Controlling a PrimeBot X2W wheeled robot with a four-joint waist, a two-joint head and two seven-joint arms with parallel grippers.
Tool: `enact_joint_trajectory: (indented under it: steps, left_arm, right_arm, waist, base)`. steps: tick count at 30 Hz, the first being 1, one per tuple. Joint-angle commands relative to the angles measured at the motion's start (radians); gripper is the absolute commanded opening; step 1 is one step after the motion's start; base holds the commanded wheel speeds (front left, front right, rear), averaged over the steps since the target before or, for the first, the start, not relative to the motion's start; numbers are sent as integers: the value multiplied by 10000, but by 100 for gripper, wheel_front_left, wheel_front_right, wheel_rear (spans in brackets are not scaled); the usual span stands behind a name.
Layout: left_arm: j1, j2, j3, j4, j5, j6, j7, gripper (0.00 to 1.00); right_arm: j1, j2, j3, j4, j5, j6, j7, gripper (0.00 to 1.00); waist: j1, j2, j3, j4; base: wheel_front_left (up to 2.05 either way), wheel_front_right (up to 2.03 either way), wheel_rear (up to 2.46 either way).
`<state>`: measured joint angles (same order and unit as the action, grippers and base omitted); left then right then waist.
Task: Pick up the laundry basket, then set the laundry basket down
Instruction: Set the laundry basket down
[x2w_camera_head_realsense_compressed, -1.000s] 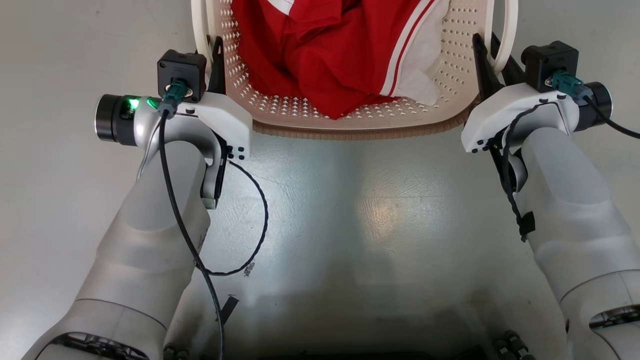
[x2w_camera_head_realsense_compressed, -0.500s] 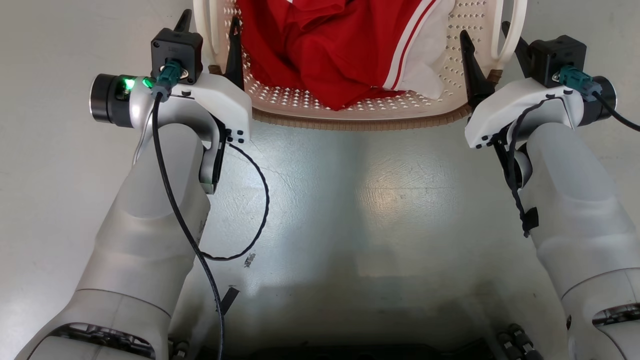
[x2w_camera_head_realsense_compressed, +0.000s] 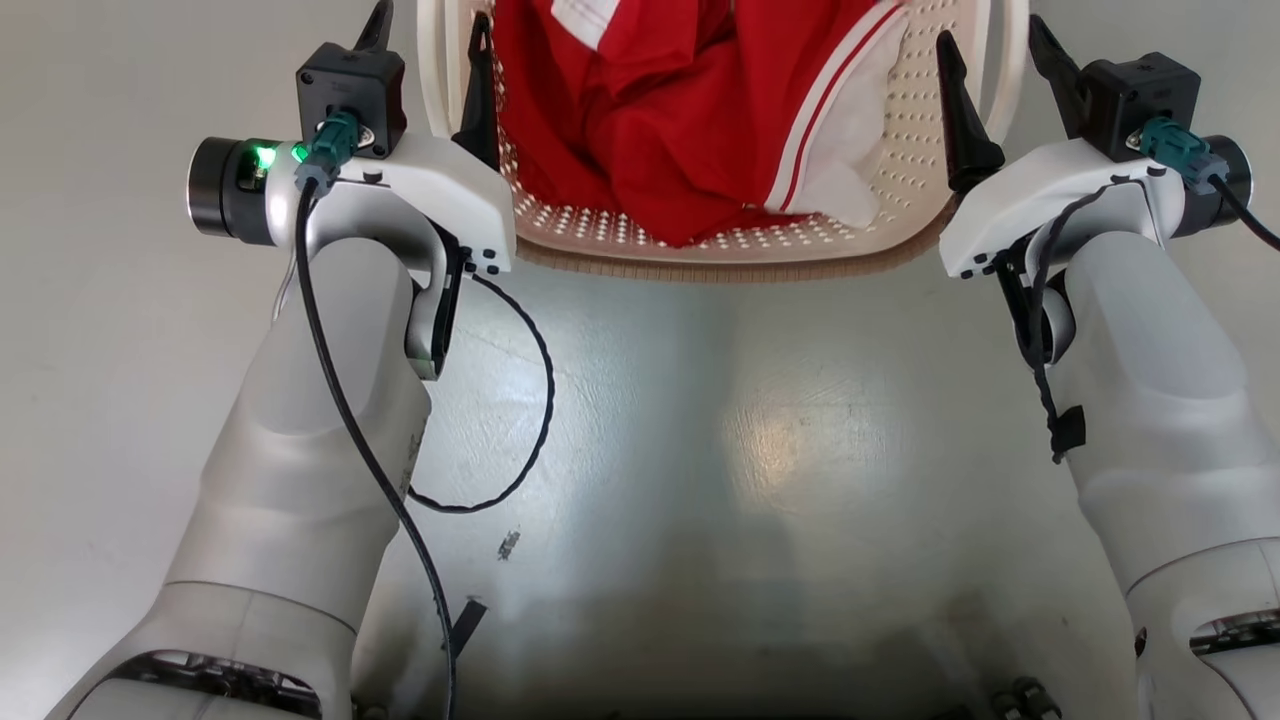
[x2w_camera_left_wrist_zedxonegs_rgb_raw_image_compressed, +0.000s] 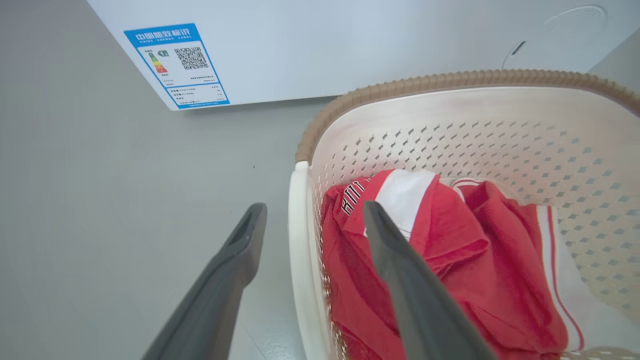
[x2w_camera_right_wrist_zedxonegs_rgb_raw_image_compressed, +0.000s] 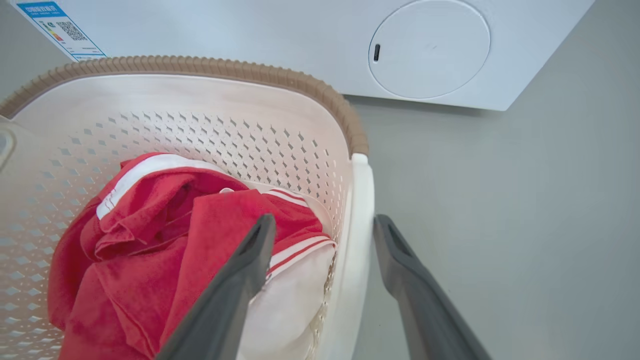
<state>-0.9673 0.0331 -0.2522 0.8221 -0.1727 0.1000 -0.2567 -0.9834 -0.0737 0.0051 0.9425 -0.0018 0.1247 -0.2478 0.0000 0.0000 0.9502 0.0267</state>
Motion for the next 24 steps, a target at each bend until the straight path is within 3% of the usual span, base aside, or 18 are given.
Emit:
enact_joint_trajectory:
  steps: [1, 16, 24]
  left_arm:
    - [513, 224, 266, -210, 128, -87, -51, 100]
    - [1892, 175, 999, -966, -467, -681, -51, 100]
    - [3429, 173, 1173, -1504, -517, -907, -51, 100]
  right_arm:
    - [563, 235, 133, -290, -111, 60, -139, 100]
    - [1686, 235, 320, -1286, 174, 60, -139, 100]
    - [2926, 235, 329, -1705, 255, 60, -139, 100]
  waist:
    - [0, 0, -375, 11]
    - [0, 0, -3298, 89]
    - [0, 0, -5440, 148]
  base:
    - [0, 0, 0]
    - [0, 0, 0]
    - [0, 0, 0]
